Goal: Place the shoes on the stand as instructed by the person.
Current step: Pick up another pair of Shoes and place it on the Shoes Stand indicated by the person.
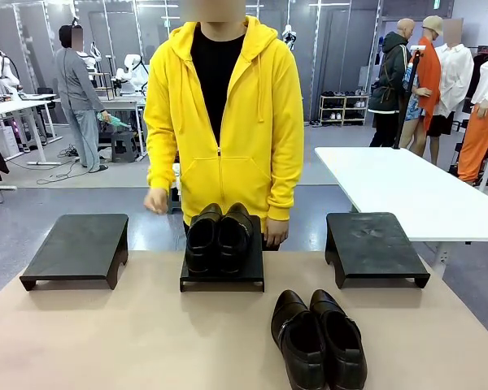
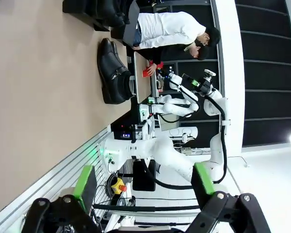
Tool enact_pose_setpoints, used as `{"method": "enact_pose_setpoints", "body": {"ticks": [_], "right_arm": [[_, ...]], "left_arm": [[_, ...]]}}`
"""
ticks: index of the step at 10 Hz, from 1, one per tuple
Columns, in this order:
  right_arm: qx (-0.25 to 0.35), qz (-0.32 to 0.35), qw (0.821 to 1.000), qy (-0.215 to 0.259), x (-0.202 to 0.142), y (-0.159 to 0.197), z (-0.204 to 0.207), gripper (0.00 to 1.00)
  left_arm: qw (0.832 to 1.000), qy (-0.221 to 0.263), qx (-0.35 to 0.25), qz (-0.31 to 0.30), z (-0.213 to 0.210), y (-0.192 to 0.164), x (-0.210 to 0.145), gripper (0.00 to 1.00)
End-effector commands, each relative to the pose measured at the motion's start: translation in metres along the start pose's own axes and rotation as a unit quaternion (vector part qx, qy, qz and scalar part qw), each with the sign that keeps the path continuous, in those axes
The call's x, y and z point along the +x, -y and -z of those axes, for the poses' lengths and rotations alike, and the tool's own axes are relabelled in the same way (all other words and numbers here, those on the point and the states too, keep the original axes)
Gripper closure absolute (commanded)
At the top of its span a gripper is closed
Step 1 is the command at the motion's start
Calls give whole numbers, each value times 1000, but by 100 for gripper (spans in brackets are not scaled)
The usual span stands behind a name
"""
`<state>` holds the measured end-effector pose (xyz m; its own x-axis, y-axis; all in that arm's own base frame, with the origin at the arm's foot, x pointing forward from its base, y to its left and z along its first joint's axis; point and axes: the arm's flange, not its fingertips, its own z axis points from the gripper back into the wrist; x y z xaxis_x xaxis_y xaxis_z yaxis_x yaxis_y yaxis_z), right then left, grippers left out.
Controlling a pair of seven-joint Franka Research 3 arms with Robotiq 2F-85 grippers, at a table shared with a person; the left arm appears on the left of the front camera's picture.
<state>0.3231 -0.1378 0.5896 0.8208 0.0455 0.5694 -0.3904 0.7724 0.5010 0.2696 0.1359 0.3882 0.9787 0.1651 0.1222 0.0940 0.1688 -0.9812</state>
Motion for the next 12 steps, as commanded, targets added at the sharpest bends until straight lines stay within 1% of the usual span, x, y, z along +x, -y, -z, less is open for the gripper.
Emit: {"method": "enact_pose_setpoints", "body": {"ticks": [1, 2, 12], "right_arm": [[6, -8, 1000, 5, 0, 1, -1, 0], [6, -8, 1000, 5, 0, 1, -1, 0], [6, -8, 1000, 5, 0, 1, -1, 0]], "left_arm": [[1000, -18, -3, 8, 12, -1, 12, 0], [1000, 0, 0, 0, 0, 0, 0, 0], [1000, 0, 0, 0, 0, 0, 0, 0]]}}
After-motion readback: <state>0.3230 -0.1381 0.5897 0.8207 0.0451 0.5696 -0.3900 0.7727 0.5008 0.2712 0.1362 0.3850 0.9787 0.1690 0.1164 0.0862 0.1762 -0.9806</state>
